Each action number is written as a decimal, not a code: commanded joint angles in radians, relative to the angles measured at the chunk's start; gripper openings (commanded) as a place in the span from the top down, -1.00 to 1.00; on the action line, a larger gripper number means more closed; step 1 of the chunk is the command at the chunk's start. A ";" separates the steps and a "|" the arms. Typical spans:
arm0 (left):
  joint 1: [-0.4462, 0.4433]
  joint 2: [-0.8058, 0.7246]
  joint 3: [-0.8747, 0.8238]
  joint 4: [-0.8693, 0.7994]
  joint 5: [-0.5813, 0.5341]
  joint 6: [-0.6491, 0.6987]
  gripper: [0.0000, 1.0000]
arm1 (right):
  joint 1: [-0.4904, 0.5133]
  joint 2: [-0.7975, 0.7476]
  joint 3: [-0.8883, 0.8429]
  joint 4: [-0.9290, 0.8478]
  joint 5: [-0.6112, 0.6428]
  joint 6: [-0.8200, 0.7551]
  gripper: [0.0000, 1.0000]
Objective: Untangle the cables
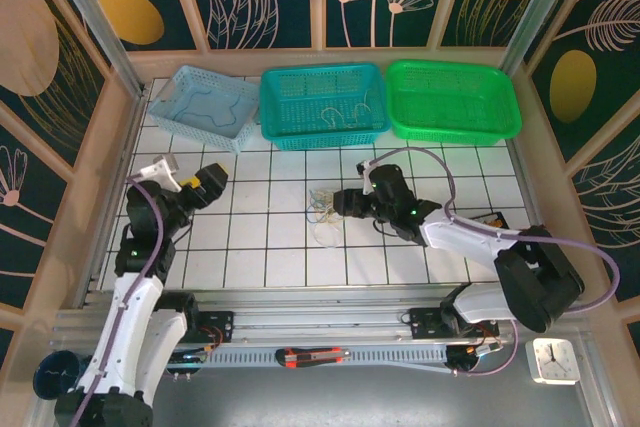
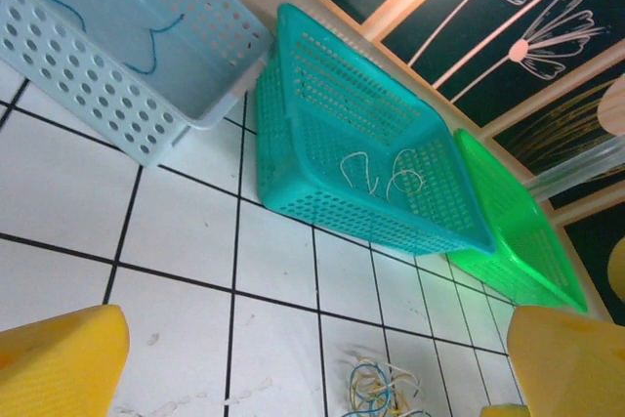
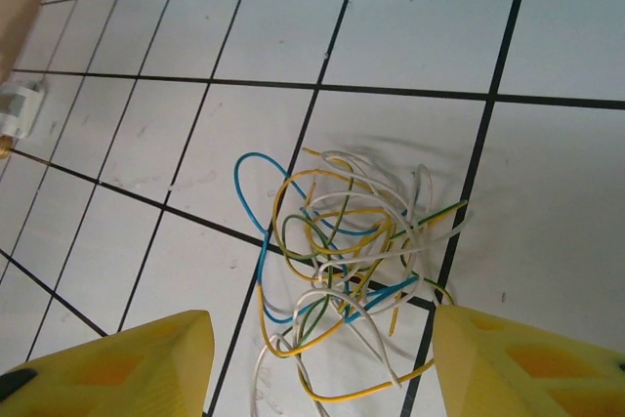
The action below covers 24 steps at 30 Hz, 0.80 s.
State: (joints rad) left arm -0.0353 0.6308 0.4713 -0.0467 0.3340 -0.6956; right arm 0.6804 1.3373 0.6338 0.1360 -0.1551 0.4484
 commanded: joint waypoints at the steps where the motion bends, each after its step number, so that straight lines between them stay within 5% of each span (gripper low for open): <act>1: -0.040 -0.047 -0.069 0.150 0.001 -0.047 -0.98 | 0.001 0.026 0.095 -0.072 0.027 -0.023 -0.20; 19: -0.202 0.139 -0.266 0.432 -0.115 -0.126 -0.98 | 0.078 0.434 0.524 -0.289 0.056 -0.091 0.02; 24: -0.272 0.208 -0.286 0.498 -0.156 -0.137 -0.98 | 0.084 0.385 0.479 -0.294 0.083 -0.070 0.07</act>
State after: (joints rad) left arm -0.2714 0.8154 0.1955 0.3492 0.2173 -0.8177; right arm 0.7593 1.7714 1.1236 -0.1360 -0.1074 0.3752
